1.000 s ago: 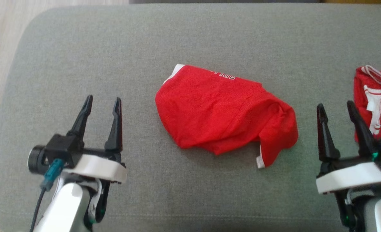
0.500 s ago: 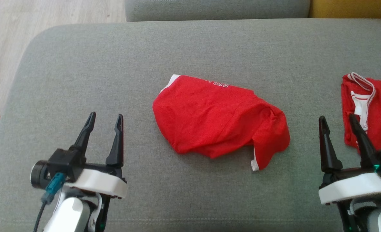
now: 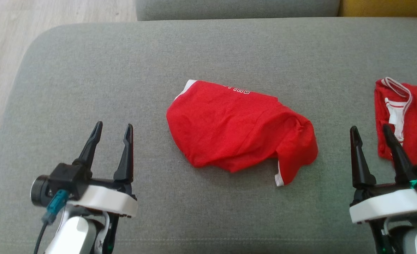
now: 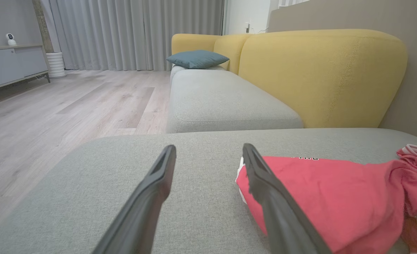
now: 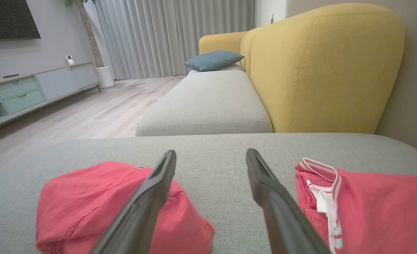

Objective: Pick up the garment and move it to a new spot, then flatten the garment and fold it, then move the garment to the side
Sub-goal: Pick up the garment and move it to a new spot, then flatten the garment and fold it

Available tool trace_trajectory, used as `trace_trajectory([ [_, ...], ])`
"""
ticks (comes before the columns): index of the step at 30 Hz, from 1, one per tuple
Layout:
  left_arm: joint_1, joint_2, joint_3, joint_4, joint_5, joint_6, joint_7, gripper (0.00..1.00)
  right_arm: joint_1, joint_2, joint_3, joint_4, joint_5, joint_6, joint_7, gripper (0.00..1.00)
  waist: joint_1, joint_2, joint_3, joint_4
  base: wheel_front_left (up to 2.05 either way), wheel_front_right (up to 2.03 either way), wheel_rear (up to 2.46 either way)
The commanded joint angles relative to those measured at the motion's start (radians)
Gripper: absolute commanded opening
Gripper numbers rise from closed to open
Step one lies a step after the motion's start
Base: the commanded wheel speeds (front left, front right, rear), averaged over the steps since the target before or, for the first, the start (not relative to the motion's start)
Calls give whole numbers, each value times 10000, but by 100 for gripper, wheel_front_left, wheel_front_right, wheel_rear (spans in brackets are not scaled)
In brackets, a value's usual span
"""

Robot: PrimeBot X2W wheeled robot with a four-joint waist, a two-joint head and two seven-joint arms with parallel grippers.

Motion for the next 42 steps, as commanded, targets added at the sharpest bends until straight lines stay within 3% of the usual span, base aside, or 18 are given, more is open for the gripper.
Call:
trace_trajectory([
  [1, -409, 264, 332, -405, -6, 112, -15, 100, -231, -57, 235, -386, 55, 65, -77, 100, 0, -1, 56, 32, 0, 0, 0],
  [5, -592, 247, 304, -521, 23, 110, -21, 100, -466, -57, 611, -342, -4, 65, -12, 100, 0, -1, 299, 154, 0, 0, 0],
  [8, -800, 207, 285, -596, 56, 92, -37, 100, -864, -115, 1475, -132, -157, 65, 284, 100, 0, -1, 591, 281, 0, 0, 0],
  [21, -1745, -274, 115, -491, 237, -122, -119, 100, -3908, -1850, 6872, 2002, 532, 65, 2689, 100, 0, -1, 1896, 1006, 0, 0, 0],
  [28, -2074, -589, 180, -348, 391, -301, -135, 100, -5365, -2477, 8272, 3162, 639, 65, 3492, 100, 0, -1, 2234, 1264, 0, 0, 0],
  [29, -2078, -626, 214, -350, 417, -324, -136, 100, -5473, -2493, 8345, 3309, 647, 65, 3553, 72, 0, -1, 2255, 1273, 0, 0, 0],
  [30, -2079, -659, 249, -352, 446, -345, -136, 100, -5592, -2519, 8393, 3431, 580, 65, 3564, 24, 0, -1, 2276, 1277, 0, 0, 0],
  [31, -2075, -723, 318, -345, 503, -392, -137, 100, -5702, -2486, 8424, 3629, 665, 65, 3546, 0, 0, -1, 2292, 1277, 0, 0, 0],
  [36, -1998, -796, 526, -321, 642, -508, -138, 100, -5828, -2208, 8213, 3401, 971, 65, 2793, 0, 0, -1, 2214, 1146, 0, 0, 0],
  [42, -1868, -855, 700, -301, 794, -612, -138, 100, -5858, -1580, 8175, 2289, 1605, 65, 1674, 0, 0, -1, 2012, 860, 0, 0, 0],
])
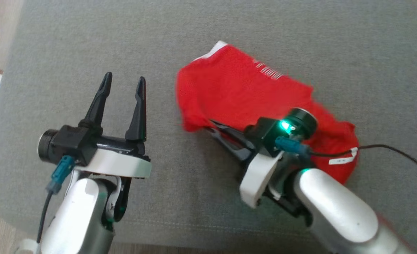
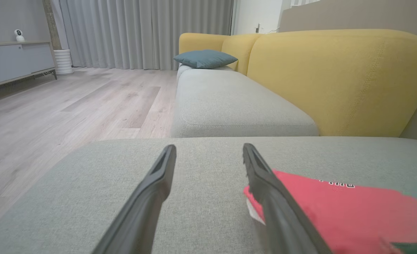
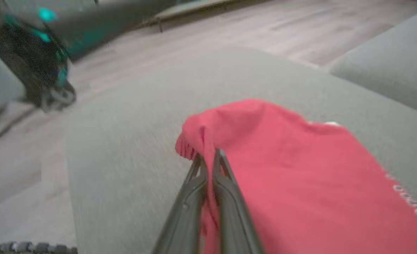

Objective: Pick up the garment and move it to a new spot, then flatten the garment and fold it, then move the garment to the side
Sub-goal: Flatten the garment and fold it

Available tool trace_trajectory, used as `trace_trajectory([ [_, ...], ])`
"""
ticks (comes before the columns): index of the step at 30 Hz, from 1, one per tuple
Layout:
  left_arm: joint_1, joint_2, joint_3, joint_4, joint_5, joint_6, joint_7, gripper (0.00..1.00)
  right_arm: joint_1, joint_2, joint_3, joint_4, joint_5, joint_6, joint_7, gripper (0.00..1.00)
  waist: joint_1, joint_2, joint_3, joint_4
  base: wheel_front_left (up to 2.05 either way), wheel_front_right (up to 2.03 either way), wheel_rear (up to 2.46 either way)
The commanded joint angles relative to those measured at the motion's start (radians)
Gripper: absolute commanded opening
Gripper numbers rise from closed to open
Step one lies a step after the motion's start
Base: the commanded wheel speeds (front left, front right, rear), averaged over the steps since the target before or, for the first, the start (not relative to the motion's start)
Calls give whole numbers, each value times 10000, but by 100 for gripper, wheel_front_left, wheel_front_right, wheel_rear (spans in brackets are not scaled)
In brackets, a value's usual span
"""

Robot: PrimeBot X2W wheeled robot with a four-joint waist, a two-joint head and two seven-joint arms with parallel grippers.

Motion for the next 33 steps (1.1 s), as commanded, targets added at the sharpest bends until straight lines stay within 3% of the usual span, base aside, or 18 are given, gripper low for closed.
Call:
trace_trajectory([
  [1, -106, 130, 464, -281, 93, -54, -121, 100, -233, 403, 91, -667, 209, 65, -328, 0, 0, 0, -80, -137, 0, 0, 0],
  [6, -29, 119, 545, -261, 174, -120, -121, 100, -384, 1157, -142, -1486, 667, 65, -1311, 0, 0, 0, -166, -433, 0, 0, 0],
  [10, -28, 119, 552, -248, 225, -190, -121, 100, 21, 1533, -1296, -1573, 1125, 65, -1899, 0, 0, 0, -176, -646, 0, 0, 0],
  [16, -52, 99, 479, -186, 272, -287, -122, 100, 1419, 1677, -3772, -923, 1458, 65, -2139, 0, 0, 0, -68, -921, 0, 0, 0],
  [26, -94, 132, 401, -66, 295, -352, -122, 100, 2711, 1725, -6357, 801, 1895, 65, -2526, 1, 0, 0, 45, -1159, 0, 0, 0],
  [27, -98, 136, 391, -56, 295, -357, -122, 100, 2755, 1730, -6511, 984, 2040, 65, -2590, 42, 0, 0, 54, -1164, 0, 0, 0],
  [28, -101, 140, 386, -50, 293, -360, -122, 100, 2779, 1734, -6627, 1136, 2140, 65, -2674, 96, 0, 0, 60, -1170, 0, 0, 0],
  [29, -102, 143, 379, -46, 294, -361, -122, 100, 2797, 1736, -6713, 1249, 2160, 65, -2778, 100, 0, 0, 59, -1170, 0, 0, 0],
  [33, -36, 146, 378, -40, 288, -327, -122, 100, 2933, 1711, -7042, 1213, 1867, 65, -3410, 100, 0, 0, -36, -1174, 0, 0, 0],
])
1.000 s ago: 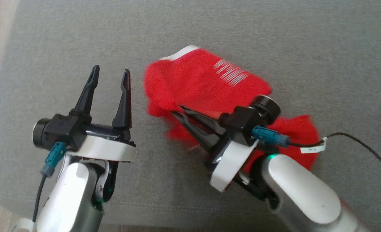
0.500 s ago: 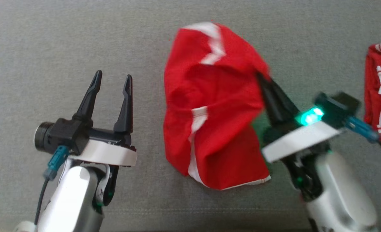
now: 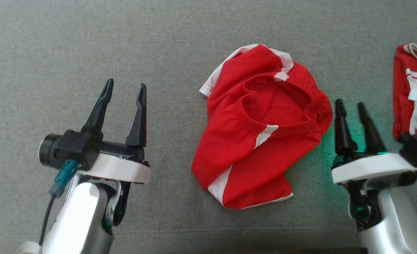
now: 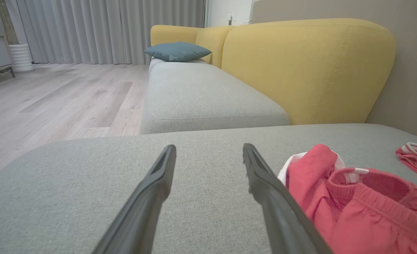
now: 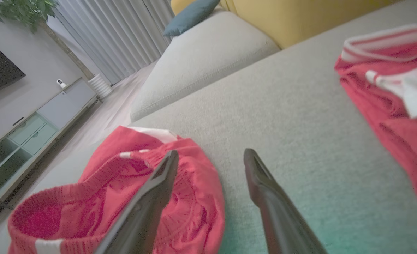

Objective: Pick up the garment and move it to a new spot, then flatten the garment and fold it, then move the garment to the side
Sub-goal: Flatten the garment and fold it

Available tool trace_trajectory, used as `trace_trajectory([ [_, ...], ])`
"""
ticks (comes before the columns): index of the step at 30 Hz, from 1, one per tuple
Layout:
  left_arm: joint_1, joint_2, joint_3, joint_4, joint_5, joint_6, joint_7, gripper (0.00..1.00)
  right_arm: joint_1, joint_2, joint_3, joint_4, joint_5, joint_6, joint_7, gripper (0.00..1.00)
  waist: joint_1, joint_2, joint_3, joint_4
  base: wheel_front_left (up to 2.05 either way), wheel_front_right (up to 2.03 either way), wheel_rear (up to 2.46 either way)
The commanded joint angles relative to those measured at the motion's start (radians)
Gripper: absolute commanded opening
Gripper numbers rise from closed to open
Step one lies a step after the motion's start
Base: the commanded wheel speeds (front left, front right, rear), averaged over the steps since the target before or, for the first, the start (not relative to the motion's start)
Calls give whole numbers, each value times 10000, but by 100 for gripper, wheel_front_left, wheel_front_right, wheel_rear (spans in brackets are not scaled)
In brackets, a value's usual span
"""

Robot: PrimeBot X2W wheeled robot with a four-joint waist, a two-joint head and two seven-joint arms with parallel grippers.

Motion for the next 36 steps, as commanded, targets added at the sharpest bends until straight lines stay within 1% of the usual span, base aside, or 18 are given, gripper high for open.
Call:
trace_trajectory([
  [1, -171, 149, 309, -297, 40, 38, -51, 100, 183, -13, 116, -503, -289, 65, -266, 100, 0, 0, -63, 5, 0, 0, 0],
  [4, -18, 146, 370, -336, 22, 129, -51, 100, 441, -175, -58, -1147, -1131, 65, -627, 100, 0, 0, -223, 5, 0, 0, 0],
  [6, 117, 158, 431, -369, 0, 197, -51, 100, 618, -347, -122, -1709, -1802, 65, -671, 100, 0, 0, -358, -12, 0, 0, 0],
  [9, 373, 188, 507, -404, -41, 297, -51, 100, 870, -526, -33, -2614, -2618, 65, -434, 100, 0, 0, -588, -46, 0, 0, 0],
  [13, 707, 232, 528, -426, -84, 384, -49, 100, 1322, -631, 213, -3603, -3197, 65, 199, 100, 0, 0, -884, -13, 0, 0, 0],
  [16, 901, 271, 530, -467, -99, 453, -29, 100, 1662, -635, 362, -4097, -3345, 65, 584, 100, 0, 0, -1022, 33, 0, 0, 0],
  [21, 1117, 326, 553, -529, -170, 522, -7, 100, 2045, -507, 379, -4490, -3370, 65, 872, 100, 0, 0, -1126, 83, 0, 0, 0],
  [36, 1144, 394, 474, -579, -244, 590, 23, 100, 2132, -400, 414, -4694, -3316, 65, 1093, 100, 0, 0, -1066, 104, 0, 0, 0],
])
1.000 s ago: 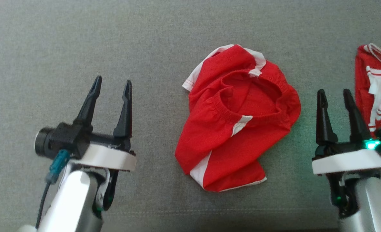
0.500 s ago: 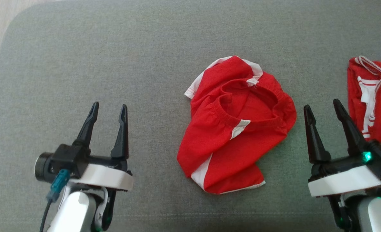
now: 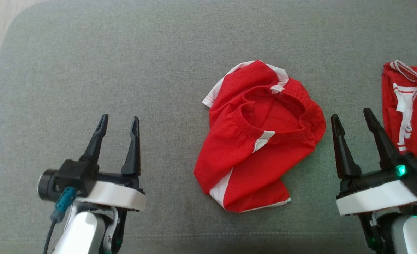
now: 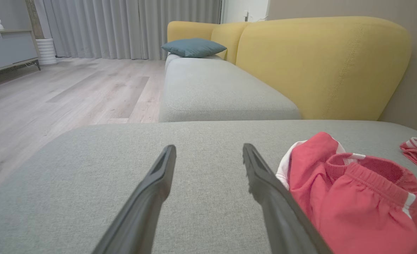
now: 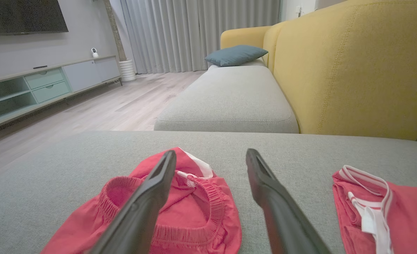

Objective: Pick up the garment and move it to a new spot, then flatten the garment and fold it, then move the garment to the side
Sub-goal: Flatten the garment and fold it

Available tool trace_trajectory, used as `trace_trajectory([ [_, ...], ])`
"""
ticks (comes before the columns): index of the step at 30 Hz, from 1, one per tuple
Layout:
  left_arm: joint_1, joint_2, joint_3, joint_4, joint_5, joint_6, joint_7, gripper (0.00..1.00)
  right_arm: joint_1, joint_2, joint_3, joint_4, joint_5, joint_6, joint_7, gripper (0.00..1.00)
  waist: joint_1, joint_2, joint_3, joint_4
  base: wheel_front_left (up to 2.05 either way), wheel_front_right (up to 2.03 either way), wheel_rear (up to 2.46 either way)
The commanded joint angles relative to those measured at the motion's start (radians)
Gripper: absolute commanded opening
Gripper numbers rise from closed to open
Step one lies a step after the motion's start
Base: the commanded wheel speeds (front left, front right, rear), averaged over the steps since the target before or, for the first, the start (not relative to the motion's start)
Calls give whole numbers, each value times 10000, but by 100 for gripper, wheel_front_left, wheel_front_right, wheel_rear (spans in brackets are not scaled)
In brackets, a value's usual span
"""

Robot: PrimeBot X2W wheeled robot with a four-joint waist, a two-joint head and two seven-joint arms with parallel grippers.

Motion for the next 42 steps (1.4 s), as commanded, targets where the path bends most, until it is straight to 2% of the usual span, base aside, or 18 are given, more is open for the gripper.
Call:
trace_trajectory([
  [1, -294, 222, 341, -371, -22, 28, 37, 100, -81, -9, 232, -384, -1, 65, 8, 100, 0, 0, 9, 0, 0, 0, 0],
  [4, -237, 146, 56, -383, -272, -268, 421, 100, -95, -7, 228, -376, 18, 65, 4, 100, 0, 0, 37, 5, 0, 0, 0],
  [12, -84, -152, -1777, -126, -1078, -1774, 2598, 100, -274, 11, 325, -417, 58, 65, 25, 100, 0, 0, 498, -79, 0, 0, 0],
  [17, -161, -247, -1987, 569, -1588, -2007, 3343, 100, -405, 30, 316, -365, 121, 65, -3, 100, 0, 0, 765, -202, 0, 0, 0],
  [18, -227, -193, -2002, 719, -1561, -2008, 3444, 91, -424, 34, 306, -354, 125, 65, -14, 100, 0, 0, 800, -222, 0, 0, 0],
  [19, -270, -220, -1982, 822, -1660, -2039, 3468, 54, -441, 39, 295, -345, 131, 65, -23, 100, 0, 0, 833, -237, 0, 0, 0],
  [20, -319, -270, -1942, 887, -1791, -2081, 3429, 0, -455, 44, 284, -338, 139, 65, -34, 100, 0, 0, 856, -244, 0, 0, 0],
  [27, -698, -213, -1625, 817, -1886, -2108, 2768, 0, -470, 92, 206, -307, 234, 65, -114, 100, 0, 0, 875, -229, 0, 0, 0],
  [35, -882, 429, -692, -709, -1592, -1295, 2588, 0, -393, 180, 88, -209, 436, 65, -160, 100, 0, 0, 759, -31, 0, 0, 0],
  [42, -1505, 977, -230, -1871, -1083, -864, 2882, 0, -431, 242, 86, -19, 614, 65, -176, 100, 0, 0, 711, 10, 0, 0, 0],
])
